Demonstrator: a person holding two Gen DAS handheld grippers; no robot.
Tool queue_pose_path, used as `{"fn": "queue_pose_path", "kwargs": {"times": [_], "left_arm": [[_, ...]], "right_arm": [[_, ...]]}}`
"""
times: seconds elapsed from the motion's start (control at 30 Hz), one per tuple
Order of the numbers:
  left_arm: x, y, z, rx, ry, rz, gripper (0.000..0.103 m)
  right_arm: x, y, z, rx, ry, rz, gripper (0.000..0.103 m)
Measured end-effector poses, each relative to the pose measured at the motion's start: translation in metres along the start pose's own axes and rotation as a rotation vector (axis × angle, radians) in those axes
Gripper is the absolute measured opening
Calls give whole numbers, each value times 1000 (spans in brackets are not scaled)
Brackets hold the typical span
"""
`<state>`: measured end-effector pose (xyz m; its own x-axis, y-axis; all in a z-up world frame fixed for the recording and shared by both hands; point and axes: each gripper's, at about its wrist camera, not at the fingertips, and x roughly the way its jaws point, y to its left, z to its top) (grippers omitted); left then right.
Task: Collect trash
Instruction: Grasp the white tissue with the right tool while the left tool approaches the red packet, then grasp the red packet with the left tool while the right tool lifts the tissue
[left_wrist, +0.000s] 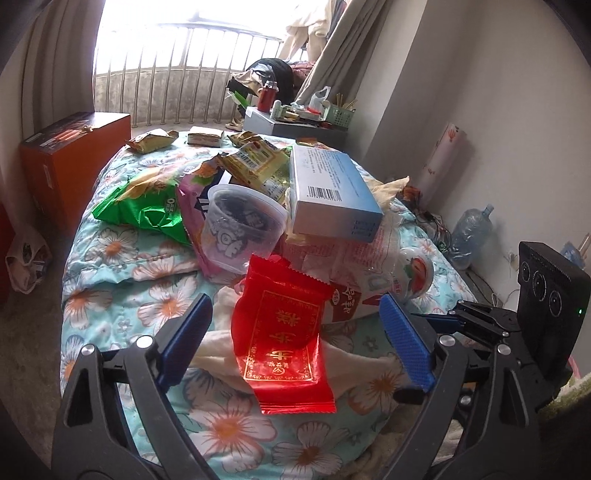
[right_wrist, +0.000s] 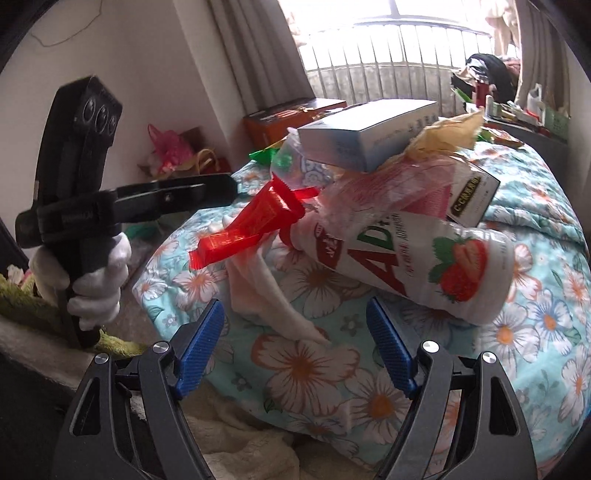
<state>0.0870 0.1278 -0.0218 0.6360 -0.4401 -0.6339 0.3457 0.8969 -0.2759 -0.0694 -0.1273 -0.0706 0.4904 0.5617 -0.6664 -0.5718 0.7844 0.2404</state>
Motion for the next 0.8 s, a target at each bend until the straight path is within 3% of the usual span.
{"fn": "queue_pose_path", "kwargs": {"times": [0.13, 0.2, 0.3, 0.43, 0.63, 0.8], "left_arm": [[2, -5, 5, 9, 12, -2, 75], [1, -6, 5, 19, 15, -3, 75], [3, -11, 5, 34, 31, -6, 74], [20, -15, 2, 31, 101, -9, 74], [41, -13, -7, 9, 190, 13, 72], [50, -5, -12, -23, 229, 29, 59]], "right_arm": [[22, 2, 1, -38, 41, 29, 61], [32, 0, 0, -39, 87, 60, 38], [31, 0, -3, -29, 110, 104, 15], [14, -2, -9, -7, 104, 160, 10], [-6, -4, -29, -2, 123, 177, 8], [-25, -13, -42, 33, 129, 173, 8]]}}
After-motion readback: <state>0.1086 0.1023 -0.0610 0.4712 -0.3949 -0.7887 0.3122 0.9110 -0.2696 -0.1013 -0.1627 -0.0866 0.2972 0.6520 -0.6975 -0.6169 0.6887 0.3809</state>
